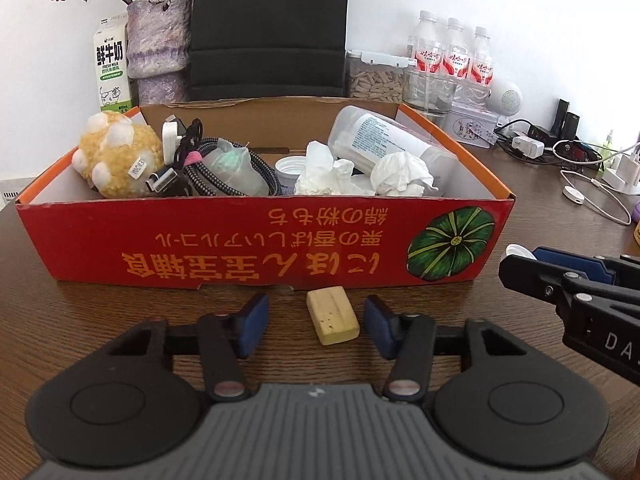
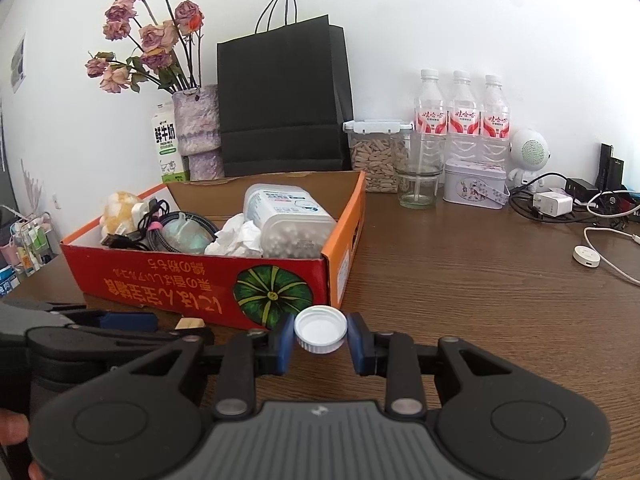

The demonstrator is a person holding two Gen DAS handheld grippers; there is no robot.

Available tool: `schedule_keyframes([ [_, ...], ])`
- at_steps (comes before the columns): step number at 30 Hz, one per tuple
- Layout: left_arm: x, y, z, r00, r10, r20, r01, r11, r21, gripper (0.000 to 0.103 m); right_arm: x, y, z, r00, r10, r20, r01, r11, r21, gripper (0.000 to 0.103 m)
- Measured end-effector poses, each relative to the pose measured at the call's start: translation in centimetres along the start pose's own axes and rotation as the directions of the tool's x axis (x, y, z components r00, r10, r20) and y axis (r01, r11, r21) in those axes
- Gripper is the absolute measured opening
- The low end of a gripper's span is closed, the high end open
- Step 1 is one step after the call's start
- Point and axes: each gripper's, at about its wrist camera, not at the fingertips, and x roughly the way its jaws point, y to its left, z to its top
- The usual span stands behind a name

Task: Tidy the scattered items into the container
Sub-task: 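Grasp the white bottle cap with the right tool while the left tool grasps the yellow soap bar, then carry the soap bar and cap over the box and open both tools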

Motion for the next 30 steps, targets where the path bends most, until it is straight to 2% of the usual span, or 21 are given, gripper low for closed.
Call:
schedule_keyframes([
  [1, 0.0, 0.0, 0.0, 1.000, 0.002, 0.002, -0.002, 1.000, -0.004, 0.035, 0.0, 0.0, 0.0, 1.000, 0.001, 0.000, -0.001, 1.000, 0.000, 0.027],
  [2, -0.1, 0.1, 0.0, 1.000, 0.005, 0.003, -0.005, 1.000, -0.010, 0.021, 0.0, 0.0, 0.0, 1.000, 0.002, 0.001, -0.002, 1.000, 0.000, 0.027],
  [16, -1.1, 1.2, -0.1, 0.999, -0.012, 0.036, 0.013, 0.999, -0.032, 0.021, -0.1, 0.4, -0.2, 1.000, -0.005, 0.020, 0.006, 1.000, -0.015, 0.027],
  [24, -3.8, 1.8, -0.4, 0.991, -0.031, 0.133, 0.030, 1.000, 0.007, 0.021, -0.9, 0.9, -0.1, 0.998, -0.023, 0.061, 0.025, 0.999, -0.030, 0.027],
  [30, -6.9, 3.0, -0.3, 0.969, -0.063, 0.239, 0.061, 0.998, 0.015, 0.021, -2.7, 2.7, 0.2, 0.985, -0.033, 0.171, 0.043, 0.998, -0.054, 0.027],
])
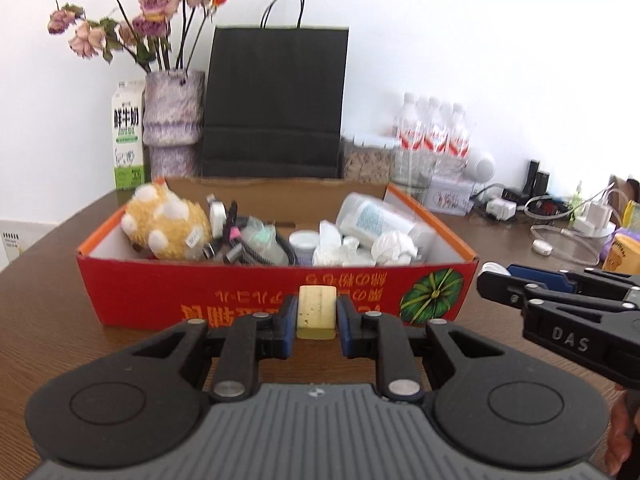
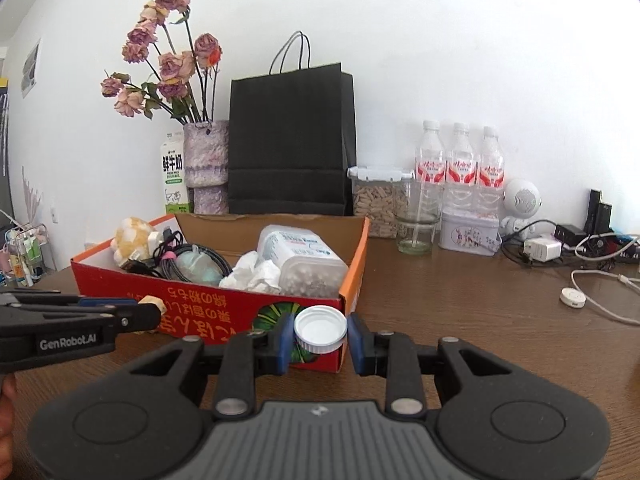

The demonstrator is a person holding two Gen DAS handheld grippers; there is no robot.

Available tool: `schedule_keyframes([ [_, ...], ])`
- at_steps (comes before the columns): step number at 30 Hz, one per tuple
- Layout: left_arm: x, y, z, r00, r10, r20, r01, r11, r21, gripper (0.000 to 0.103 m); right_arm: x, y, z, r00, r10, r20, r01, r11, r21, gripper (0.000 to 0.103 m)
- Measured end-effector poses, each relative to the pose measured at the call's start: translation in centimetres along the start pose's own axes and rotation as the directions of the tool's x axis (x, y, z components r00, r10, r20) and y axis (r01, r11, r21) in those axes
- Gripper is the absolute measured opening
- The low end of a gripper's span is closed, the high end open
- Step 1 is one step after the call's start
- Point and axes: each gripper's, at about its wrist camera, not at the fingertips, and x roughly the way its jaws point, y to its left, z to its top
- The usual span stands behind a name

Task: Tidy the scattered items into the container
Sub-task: 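Carry the soap bar and cap over the box and open both tools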

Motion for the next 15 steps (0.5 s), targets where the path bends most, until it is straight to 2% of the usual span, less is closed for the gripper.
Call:
schedule_keyframes([
  [7, -1.3, 2.3, 3.1, 0.995, 0.004, 0.098, -0.004, 1.000, -0.003, 0.021, 0.4, 3.5, 2.0, 0.994, 0.030, 0.108, -0.031, 0.999, 0.014, 0.027],
  [12, 0.2, 4.6, 5.3, 0.988, 0.028, 0.151, -0.028, 1.000, -0.007, 0.021, 3.5, 6.2, 3.9, 0.992, 0.028, 0.121, -0.031, 0.999, 0.020, 0.027],
  [15, 2.0, 6.7, 5.4, 0.989, 0.030, 0.147, -0.024, 0.999, -0.040, 0.021, 6.0, 7.6, 4.3, 0.992, 0.013, 0.123, -0.015, 1.000, 0.014, 0.027],
])
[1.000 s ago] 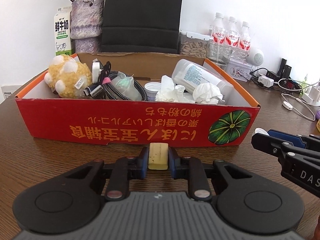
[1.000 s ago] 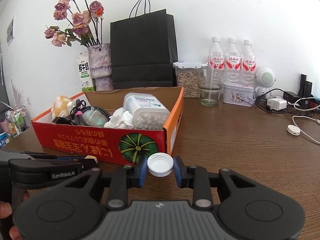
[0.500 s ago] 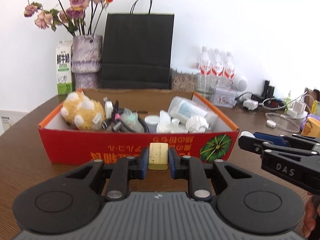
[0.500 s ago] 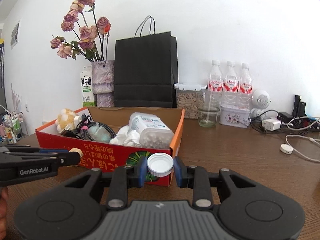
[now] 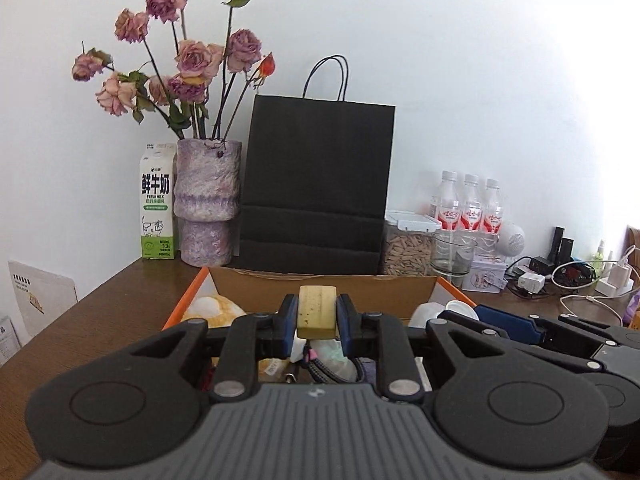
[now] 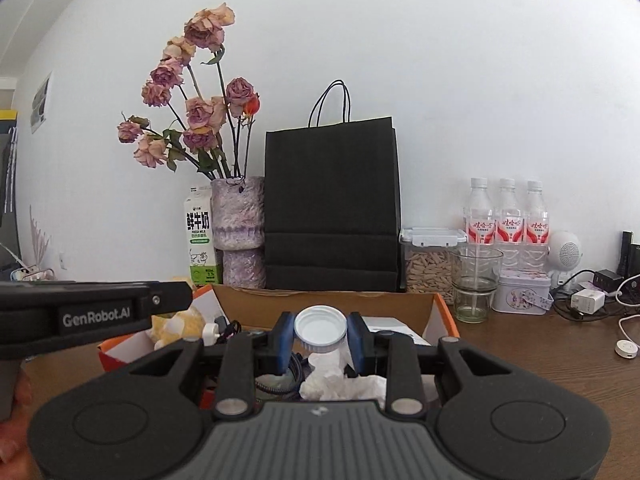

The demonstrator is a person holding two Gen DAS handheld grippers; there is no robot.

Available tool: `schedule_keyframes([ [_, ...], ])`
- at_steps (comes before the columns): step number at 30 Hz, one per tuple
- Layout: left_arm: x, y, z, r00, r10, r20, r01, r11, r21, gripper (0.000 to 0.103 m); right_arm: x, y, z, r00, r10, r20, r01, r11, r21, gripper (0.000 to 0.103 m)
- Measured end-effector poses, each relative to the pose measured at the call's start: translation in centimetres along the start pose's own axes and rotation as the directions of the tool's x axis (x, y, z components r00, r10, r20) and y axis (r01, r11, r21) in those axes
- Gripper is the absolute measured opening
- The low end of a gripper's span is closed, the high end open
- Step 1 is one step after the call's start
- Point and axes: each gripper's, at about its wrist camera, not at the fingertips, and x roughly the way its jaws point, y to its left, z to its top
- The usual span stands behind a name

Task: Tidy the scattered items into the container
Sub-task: 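Carry the soap bar and cap over the box and open both tools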

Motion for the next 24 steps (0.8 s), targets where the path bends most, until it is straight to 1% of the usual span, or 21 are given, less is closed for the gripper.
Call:
schedule_keyframes([
  [2, 1.2, 1.4, 0.0, 0.999, -0.002, -0.034, 0.001, 1.000, -0.031, 0.021, 1.6, 0.7, -0.4, 1.000, -0.009, -0.003, 0.009, 1.000, -0.002, 0.027],
  [3, 1.6, 1.9, 0.0, 0.999, -0.001, -0.032, 0.000, 0.999, -0.035, 0.021, 2.2, 1.0, -0.5, 1.000, -0.010, -0.006, 0.010, 1.000, -0.007, 0.027],
  [6, 2.5, 2.8, 0.3, 1.000, 0.030, 0.003, -0.030, 0.999, -0.011, 0.021, 3.2, 1.5, -0.6, 1.000, -0.011, 0.003, 0.011, 1.000, -0.026, 0.027],
  [11, 3.9, 2.6, -0.1, 0.999, 0.048, 0.001, -0.048, 0.998, 0.028, 0.021, 3.5, 1.3, -0.8, 1.000, -0.010, -0.006, 0.009, 0.999, -0.043, 0.028],
  [12, 4.0, 2.4, -0.3, 0.999, 0.050, -0.001, -0.050, 0.998, 0.036, 0.022, 3.4, 1.3, -0.8, 1.000, -0.011, -0.007, 0.011, 0.999, -0.040, 0.029],
  [13, 3.9, 2.3, -0.4, 0.998, 0.056, 0.004, -0.056, 0.998, 0.040, 0.023, 3.3, 1.2, -0.9, 1.000, -0.012, -0.011, 0.012, 0.999, -0.040, 0.043],
  [14, 3.7, 2.3, -0.6, 0.998, 0.063, 0.018, -0.064, 0.997, 0.045, 0.034, 3.0, 1.2, -1.0, 1.000, -0.016, -0.011, 0.015, 0.999, -0.043, 0.068],
  [15, 3.4, 2.3, -0.7, 0.996, 0.077, 0.033, -0.078, 0.996, 0.047, 0.067, 2.7, 1.3, -1.0, 1.000, -0.024, -0.002, 0.024, 0.999, -0.048, 0.082],
  [16, 2.9, 2.2, -0.7, 0.993, 0.105, 0.058, -0.108, 0.993, 0.044, 0.086, 2.2, 1.3, -1.0, 0.999, -0.039, 0.015, 0.040, 0.998, -0.053, 0.103],
  [17, 2.3, 2.2, -0.8, 0.986, 0.135, 0.095, -0.139, 0.989, 0.041, 0.103, 1.7, 1.3, -1.0, 0.998, -0.052, 0.034, 0.053, 0.997, -0.055, 0.103],
  [18, 1.4, 2.1, -0.9, 0.976, 0.159, 0.146, -0.168, 0.985, 0.046, 0.103, 1.3, 1.3, -0.9, 0.998, -0.058, 0.038, 0.060, 0.997, -0.055, 0.103],
  [19, 0.9, 2.0, -0.9, 0.970, 0.169, 0.173, -0.182, 0.982, 0.058, 0.103, 1.0, 1.2, -0.7, 0.998, -0.060, 0.035, 0.062, 0.997, -0.049, 0.103],
  [21, 0.3, 1.8, -0.8, 0.963, 0.184, 0.196, -0.200, 0.977, 0.067, 0.103, 0.6, 0.8, -0.6, 0.997, -0.068, 0.028, 0.068, 0.997, -0.024, 0.103],
  [24, 0.3, 1.7, -0.8, 0.969, 0.169, 0.182, -0.184, 0.981, 0.068, 0.103, 0.5, 0.3, -0.6, 0.997, -0.075, 0.010, 0.075, 0.997, 0.002, 0.103],
])
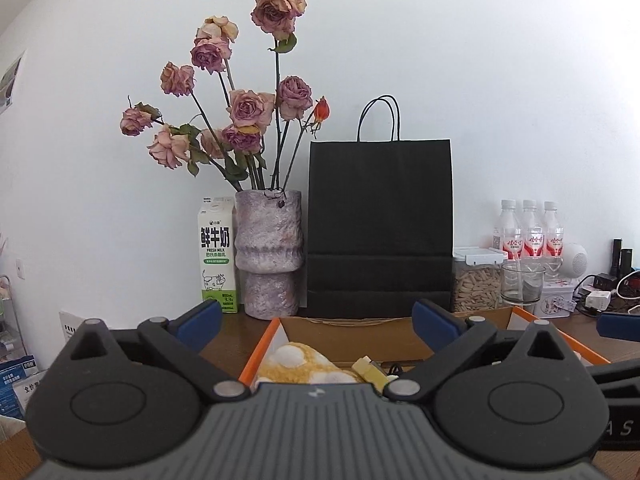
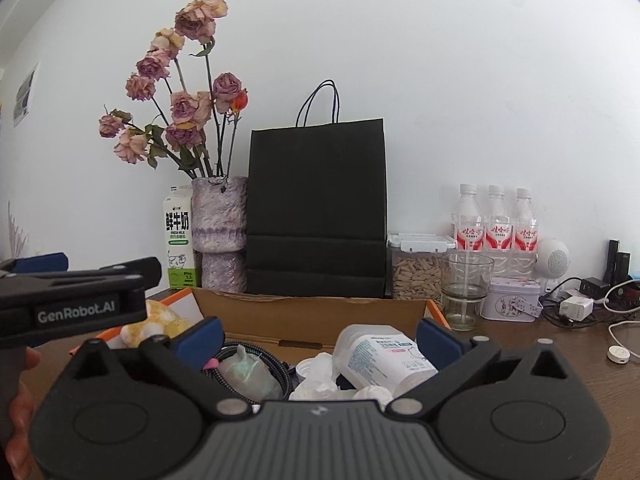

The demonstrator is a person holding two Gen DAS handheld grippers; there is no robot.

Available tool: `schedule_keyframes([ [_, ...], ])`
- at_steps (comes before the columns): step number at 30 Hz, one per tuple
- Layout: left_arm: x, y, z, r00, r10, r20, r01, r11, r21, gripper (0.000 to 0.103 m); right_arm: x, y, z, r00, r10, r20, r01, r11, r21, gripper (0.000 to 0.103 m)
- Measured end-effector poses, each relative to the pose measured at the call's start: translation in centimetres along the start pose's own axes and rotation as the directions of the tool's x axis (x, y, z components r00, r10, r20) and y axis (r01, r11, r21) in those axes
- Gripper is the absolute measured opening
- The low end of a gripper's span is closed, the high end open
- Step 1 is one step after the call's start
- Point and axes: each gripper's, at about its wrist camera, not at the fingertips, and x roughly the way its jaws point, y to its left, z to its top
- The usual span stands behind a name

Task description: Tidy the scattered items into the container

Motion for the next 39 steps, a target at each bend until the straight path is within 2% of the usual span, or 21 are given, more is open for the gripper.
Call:
schedule_keyframes([
  [10, 0.0, -0.1, -0.7, 0.999, -0.004, -0.037, 0.004, 1.000, 0.004, 0.103, 0.0, -0.2, -0.3, 0.999, -0.028, -0.046, 0.027, 1.000, -0.016, 0.103],
  [16, -1.3, 0.2, -0.1, 0.997, -0.032, -0.076, 0.031, 0.999, -0.013, 0.103, -1.6, -0.5, -0.1, 0.996, -0.047, -0.072, 0.047, 0.999, -0.005, 0.103],
  [21, -3.6, 1.1, 1.0, 0.985, -0.078, -0.154, 0.069, 0.995, -0.065, 0.103, -4.7, -1.0, 0.2, 0.991, -0.007, -0.133, 0.012, 0.999, 0.035, 0.103],
  [27, -8.1, 1.5, 1.5, 0.973, -0.104, -0.207, 0.093, 0.994, -0.062, 0.103, -9.5, -0.3, -0.3, 0.982, 0.001, -0.191, 0.004, 1.000, 0.022, 0.103],
  [33, -12.2, 2.3, 1.3, 0.954, -0.095, -0.286, 0.079, 0.995, -0.065, 0.103, -14.6, 1.0, -0.4, 0.979, -0.013, -0.205, 0.015, 1.000, 0.007, 0.103],
  [39, -16.0, 3.4, 0.6, 0.933, -0.117, -0.342, 0.095, 0.992, -0.079, 0.103, -18.5, 2.2, -0.2, 0.974, -0.003, -0.224, 0.004, 1.000, 0.001, 0.103],
])
